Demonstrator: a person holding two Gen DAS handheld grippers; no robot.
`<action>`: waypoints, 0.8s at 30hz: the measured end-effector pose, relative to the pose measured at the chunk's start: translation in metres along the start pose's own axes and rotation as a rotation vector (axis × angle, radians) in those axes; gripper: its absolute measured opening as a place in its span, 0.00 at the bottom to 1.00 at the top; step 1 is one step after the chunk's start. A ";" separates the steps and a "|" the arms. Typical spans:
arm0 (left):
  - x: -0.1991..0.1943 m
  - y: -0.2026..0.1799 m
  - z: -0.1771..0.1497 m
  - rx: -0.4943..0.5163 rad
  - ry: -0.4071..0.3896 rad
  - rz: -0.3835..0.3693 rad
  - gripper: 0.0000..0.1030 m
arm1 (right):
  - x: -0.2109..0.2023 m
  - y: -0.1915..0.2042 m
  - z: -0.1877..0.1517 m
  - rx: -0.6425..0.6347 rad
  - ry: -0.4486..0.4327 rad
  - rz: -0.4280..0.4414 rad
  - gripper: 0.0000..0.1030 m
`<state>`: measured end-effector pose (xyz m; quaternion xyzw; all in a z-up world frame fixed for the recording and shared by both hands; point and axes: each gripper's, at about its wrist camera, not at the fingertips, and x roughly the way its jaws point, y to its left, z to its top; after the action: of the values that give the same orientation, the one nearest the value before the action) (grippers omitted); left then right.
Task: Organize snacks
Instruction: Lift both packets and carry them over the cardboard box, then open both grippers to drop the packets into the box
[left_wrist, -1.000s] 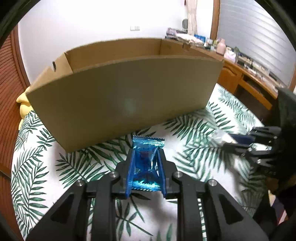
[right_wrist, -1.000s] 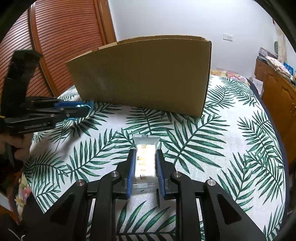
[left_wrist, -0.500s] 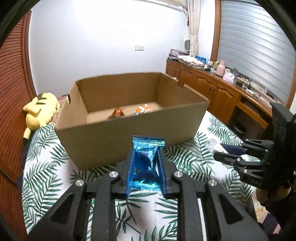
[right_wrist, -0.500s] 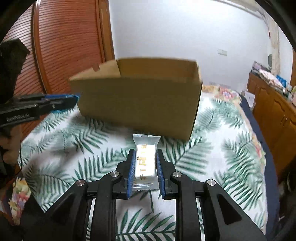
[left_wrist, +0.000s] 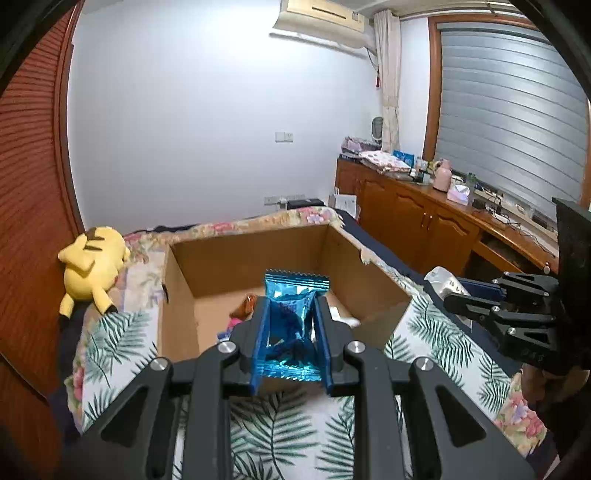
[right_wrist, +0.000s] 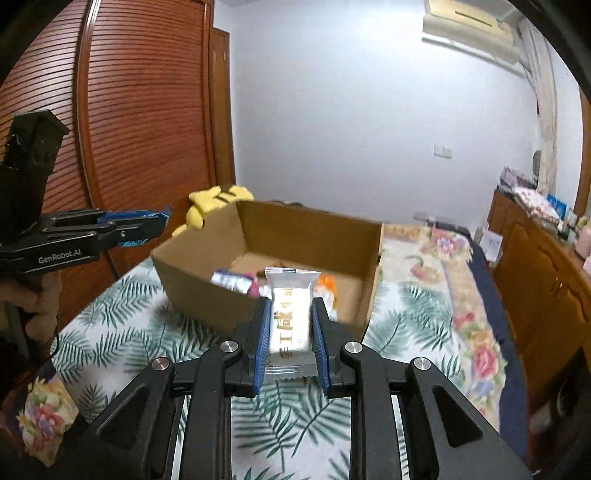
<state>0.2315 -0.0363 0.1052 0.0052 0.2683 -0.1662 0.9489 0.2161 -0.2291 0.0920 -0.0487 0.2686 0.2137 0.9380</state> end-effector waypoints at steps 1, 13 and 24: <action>0.001 0.001 0.005 0.000 -0.006 0.004 0.21 | 0.000 -0.001 0.007 -0.005 -0.008 -0.002 0.19; 0.056 0.029 0.024 -0.051 0.013 0.040 0.21 | 0.046 0.001 0.045 -0.035 -0.013 0.017 0.19; 0.122 0.047 0.010 -0.084 0.133 0.063 0.21 | 0.119 -0.015 0.033 0.025 0.090 0.032 0.19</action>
<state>0.3496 -0.0316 0.0478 -0.0151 0.3372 -0.1242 0.9331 0.3294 -0.1915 0.0571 -0.0422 0.3139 0.2231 0.9219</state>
